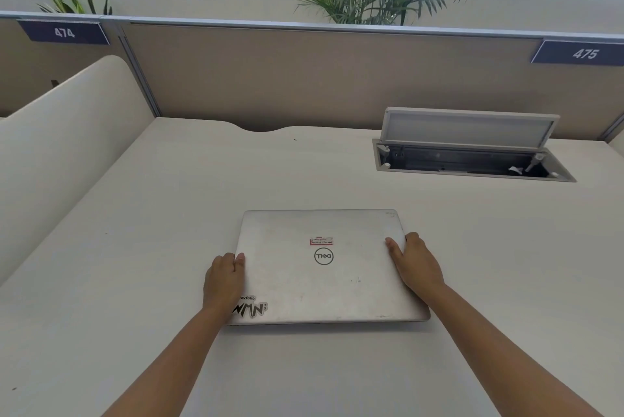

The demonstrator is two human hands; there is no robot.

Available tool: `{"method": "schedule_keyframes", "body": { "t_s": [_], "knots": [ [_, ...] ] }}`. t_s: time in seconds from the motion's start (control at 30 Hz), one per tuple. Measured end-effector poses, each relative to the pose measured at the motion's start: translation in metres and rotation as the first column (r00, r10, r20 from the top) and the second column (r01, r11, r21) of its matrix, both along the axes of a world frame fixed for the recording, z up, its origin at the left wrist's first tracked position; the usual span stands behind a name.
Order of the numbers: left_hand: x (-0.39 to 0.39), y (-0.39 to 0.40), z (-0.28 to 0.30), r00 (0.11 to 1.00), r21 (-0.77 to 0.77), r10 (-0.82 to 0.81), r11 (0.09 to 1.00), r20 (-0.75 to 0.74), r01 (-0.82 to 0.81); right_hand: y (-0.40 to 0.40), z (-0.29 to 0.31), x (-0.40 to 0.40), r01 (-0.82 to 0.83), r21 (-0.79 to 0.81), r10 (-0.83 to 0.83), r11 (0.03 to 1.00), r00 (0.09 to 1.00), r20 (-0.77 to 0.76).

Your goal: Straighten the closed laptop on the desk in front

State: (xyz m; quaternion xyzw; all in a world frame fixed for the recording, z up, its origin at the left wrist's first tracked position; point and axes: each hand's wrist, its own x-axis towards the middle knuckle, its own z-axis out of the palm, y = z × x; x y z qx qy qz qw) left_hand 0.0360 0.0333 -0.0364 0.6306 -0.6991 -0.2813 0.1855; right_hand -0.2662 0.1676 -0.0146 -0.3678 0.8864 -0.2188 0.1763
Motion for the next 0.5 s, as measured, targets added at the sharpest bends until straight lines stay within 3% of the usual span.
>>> {"method": "schedule_keyframes", "body": {
  "t_s": [0.5],
  "knots": [
    [-0.002, 0.0042, 0.0003, 0.996, -0.074, 0.006, 0.997, 0.093, 0.001, 0.0018, -0.0019, 0.0035, 0.044, -0.018, -0.045, 0.999, 0.998, -0.048]
  ]
}}
